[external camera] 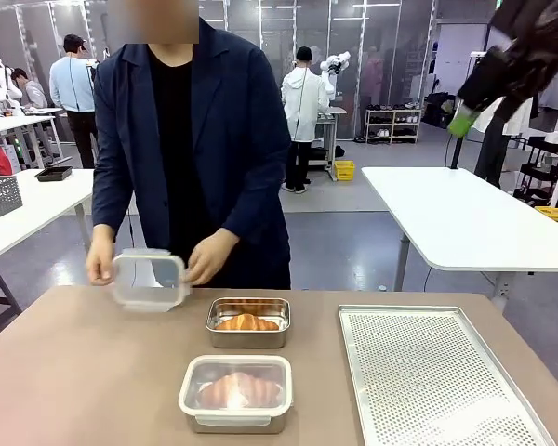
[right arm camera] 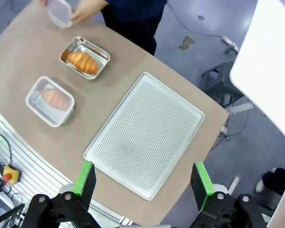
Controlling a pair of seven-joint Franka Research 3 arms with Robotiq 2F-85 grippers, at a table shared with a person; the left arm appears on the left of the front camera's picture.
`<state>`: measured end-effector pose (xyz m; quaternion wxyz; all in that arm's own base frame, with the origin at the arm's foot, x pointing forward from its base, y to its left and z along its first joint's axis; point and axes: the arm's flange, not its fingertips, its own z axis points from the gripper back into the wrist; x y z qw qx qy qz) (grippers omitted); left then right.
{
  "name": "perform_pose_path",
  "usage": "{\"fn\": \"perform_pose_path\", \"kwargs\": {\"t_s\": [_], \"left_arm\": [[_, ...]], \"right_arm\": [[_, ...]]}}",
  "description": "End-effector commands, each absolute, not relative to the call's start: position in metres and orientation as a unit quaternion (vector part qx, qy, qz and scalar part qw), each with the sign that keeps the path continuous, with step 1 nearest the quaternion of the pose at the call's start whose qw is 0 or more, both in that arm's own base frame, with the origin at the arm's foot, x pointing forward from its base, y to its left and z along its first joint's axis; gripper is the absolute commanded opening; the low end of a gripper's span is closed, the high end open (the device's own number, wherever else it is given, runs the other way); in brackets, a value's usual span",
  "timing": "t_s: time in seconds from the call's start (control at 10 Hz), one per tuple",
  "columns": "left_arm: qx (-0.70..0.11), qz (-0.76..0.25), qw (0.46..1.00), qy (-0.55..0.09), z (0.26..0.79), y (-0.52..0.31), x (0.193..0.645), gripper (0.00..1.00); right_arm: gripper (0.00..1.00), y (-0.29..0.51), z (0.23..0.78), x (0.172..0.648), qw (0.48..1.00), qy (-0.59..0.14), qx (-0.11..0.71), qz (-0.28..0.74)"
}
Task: Place the bread into the airtight container.
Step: Pick up a Butter Roll and place it into an empty Airtight Container.
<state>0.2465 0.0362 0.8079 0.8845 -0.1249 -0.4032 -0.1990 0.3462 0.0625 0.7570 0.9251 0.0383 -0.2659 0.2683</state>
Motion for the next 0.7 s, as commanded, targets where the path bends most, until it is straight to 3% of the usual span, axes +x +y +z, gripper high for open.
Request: {"fn": "perform_pose_path", "kwargs": {"t_s": [0.0,0.4,0.6], "left_arm": [[-0.123,-0.207,0.885,-0.399,0.81,0.037,0.245,1.0],[-0.123,-0.207,0.885,-0.399,0.81,0.037,0.245,1.0],[-0.123,-0.207,0.885,-0.399,0.81,0.037,0.245,1.0]], "right_arm": [[1.0,0.047,0.767,0.317,0.929,-0.28,0.047,0.239],[1.0,0.031,0.752,0.308,0.934,-0.269,0.043,0.233],[1.0,0.033,0.774,0.299,0.926,-0.277,0.045,0.252]]}}
